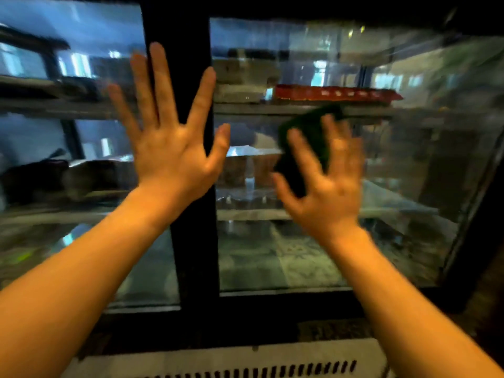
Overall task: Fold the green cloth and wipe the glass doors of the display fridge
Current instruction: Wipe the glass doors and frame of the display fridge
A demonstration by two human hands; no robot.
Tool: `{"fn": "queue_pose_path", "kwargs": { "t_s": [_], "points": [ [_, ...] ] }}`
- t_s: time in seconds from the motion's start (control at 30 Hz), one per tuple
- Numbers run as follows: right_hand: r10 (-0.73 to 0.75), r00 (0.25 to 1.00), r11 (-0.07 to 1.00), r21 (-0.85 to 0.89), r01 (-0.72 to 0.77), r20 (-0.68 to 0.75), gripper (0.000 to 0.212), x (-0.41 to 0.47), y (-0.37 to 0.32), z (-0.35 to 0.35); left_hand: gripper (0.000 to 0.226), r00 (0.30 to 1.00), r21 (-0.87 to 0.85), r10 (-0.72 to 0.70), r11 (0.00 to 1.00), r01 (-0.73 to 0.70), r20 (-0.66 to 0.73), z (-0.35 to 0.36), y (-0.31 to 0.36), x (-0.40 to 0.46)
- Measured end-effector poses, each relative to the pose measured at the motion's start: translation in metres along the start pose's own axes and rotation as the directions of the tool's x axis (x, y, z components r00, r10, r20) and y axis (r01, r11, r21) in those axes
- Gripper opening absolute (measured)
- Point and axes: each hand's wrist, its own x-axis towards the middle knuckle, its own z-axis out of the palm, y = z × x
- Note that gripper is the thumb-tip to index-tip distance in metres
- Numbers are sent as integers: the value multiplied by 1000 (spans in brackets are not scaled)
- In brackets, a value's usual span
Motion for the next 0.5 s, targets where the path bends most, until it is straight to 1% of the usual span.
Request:
{"fn": "queue_pose_path", "kwargs": {
  "t_s": [0.07,0.13,0.17,0.23,0.3,0.37,0.43,0.5],
  "points": [
    [-99,993,995,29,97,64,48,-26,-47,17,61,1000,4,3,1000,-3,17,-2,1,-2],
    [-141,986,990,32,138,88,43,-52,-76,29,59,1000,13,3,1000,-3,3,0,0,-3],
    [-143,984,990,31,141,104,43,-65,-84,32,58,1000,8,3,1000,-3,1,0,0,-2],
    [-105,986,994,53,99,127,45,-90,-96,38,59,1000,12,-19,1000,19,8,0,-2,0],
    [-48,985,997,71,37,165,46,-116,-107,42,59,999,-34,-41,999,42,10,5,-3,-3],
    [-31,985,996,89,16,172,45,-134,-116,46,59,999,-31,-48,998,48,-22,9,-6,-3],
    [-47,983,994,106,28,176,46,-146,-115,49,59,999,-72,-39,997,39,2,11,-10,0],
    [-77,977,992,113,56,197,49,-158,-100,44,59,997,-115,-62,991,68,47,20,-15,0]
  ]
}}
